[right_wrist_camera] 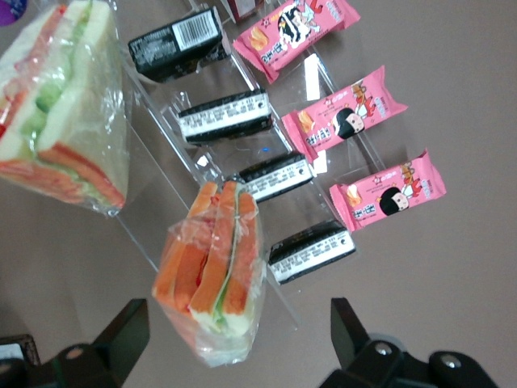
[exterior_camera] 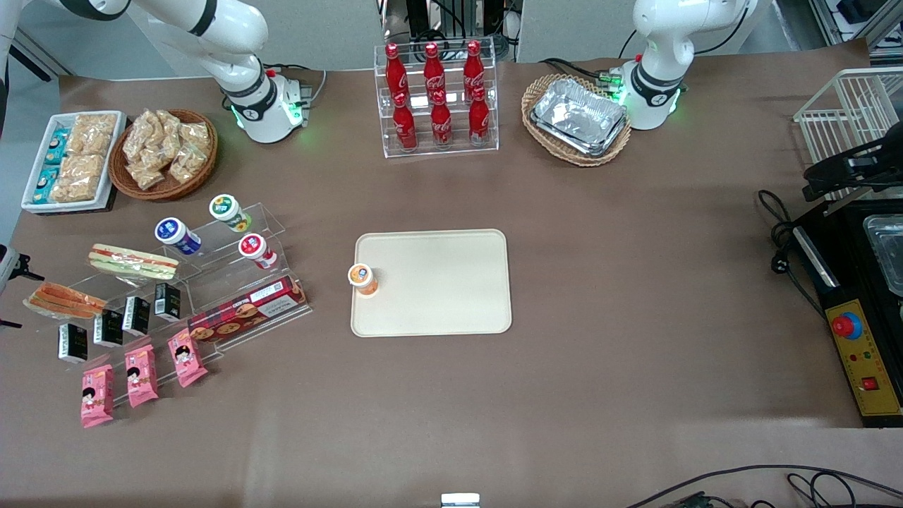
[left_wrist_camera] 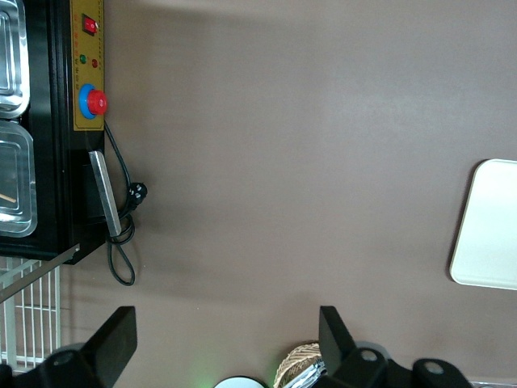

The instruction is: Place sandwich on tray

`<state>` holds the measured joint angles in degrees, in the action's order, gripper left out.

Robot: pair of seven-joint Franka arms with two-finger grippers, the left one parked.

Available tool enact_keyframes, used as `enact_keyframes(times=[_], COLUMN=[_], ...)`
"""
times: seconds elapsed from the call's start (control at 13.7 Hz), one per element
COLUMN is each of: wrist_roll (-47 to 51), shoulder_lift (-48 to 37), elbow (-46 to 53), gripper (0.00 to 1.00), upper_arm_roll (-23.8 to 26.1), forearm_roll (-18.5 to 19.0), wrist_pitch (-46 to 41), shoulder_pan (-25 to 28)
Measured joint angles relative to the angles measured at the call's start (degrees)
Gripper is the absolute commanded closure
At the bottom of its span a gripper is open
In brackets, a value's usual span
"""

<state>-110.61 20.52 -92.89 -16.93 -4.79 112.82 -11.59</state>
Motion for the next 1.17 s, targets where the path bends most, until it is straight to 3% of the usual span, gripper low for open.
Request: enact_keyframes(times=[0.95,1.02,1.1,1.17], wrist_roll=[-0.89,-0.39,0.44,1.21], shoulder_lift=[0.18,0.32,0.47,0.58], elbow=[-8.13,-8.42,-8.63,-8.73], gripper=[0.00,0.05,0.22,0.48], upper_arm_roll=[0.27,0.35,0.42,0.48], forearm_roll=[-2.84,-2.99,-3.09,-3.17], wrist_pitch=[11.75,12.21,12.48,12.52], shoulder_pan=[-0.63,-0.60,-0.57,-0.57])
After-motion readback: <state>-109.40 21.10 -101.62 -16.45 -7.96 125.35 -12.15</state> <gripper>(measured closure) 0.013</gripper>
